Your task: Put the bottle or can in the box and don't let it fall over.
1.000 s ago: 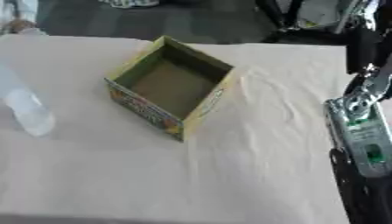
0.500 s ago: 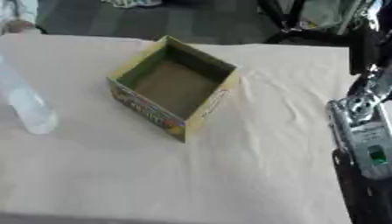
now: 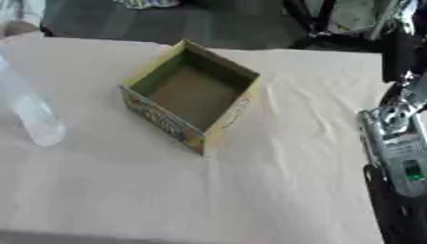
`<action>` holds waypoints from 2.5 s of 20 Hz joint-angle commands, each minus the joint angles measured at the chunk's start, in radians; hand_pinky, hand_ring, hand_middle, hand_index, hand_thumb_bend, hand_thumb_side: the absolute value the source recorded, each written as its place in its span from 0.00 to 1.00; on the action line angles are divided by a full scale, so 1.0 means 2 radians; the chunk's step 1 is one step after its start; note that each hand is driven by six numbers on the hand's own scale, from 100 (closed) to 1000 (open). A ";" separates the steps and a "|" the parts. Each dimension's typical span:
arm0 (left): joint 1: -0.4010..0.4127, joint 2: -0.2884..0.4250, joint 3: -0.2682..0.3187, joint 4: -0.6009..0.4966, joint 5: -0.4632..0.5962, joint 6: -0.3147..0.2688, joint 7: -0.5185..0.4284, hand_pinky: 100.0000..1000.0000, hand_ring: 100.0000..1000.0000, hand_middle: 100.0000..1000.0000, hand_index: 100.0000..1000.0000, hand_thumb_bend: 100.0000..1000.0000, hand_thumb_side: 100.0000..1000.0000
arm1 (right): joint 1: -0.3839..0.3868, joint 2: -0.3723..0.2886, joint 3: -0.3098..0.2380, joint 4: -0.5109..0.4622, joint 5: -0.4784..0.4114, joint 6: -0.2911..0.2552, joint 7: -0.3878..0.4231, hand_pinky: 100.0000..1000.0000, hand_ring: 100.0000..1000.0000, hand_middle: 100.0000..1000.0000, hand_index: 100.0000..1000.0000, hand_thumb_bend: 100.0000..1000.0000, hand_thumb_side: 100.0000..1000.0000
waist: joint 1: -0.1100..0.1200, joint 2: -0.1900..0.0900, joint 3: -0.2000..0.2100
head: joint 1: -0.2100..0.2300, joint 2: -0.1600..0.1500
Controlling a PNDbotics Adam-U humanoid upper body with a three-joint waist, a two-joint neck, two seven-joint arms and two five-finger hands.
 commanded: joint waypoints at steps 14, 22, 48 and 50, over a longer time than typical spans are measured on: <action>-0.042 0.014 -0.024 0.025 0.059 0.048 -0.007 0.00 0.00 0.00 1.00 0.88 1.00 | -0.011 -0.010 0.000 -0.009 -0.001 0.001 0.004 0.70 0.69 0.75 0.74 0.00 0.48 | 0.002 -0.010 -0.001 | 0.007 -0.006; -0.069 0.012 -0.030 0.048 0.059 0.048 0.013 0.00 0.00 0.00 1.00 0.88 1.00 | -0.010 -0.009 0.001 -0.009 -0.001 0.001 0.006 0.70 0.69 0.75 0.74 0.00 0.48 | 0.001 -0.013 -0.003 | 0.007 -0.009; -0.131 0.014 -0.022 0.059 -0.035 0.024 0.055 0.00 0.00 0.00 1.00 0.85 1.00 | -0.008 -0.010 0.005 -0.010 -0.005 0.005 0.010 0.70 0.69 0.75 0.74 0.00 0.48 | -0.002 -0.012 -0.006 | 0.013 -0.009; -0.134 0.014 -0.023 0.060 -0.032 0.026 0.056 0.00 0.00 0.00 1.00 0.86 1.00 | -0.009 -0.010 0.005 -0.011 -0.005 0.005 0.010 0.70 0.69 0.75 0.74 0.00 0.48 | -0.002 -0.012 -0.006 | 0.014 -0.009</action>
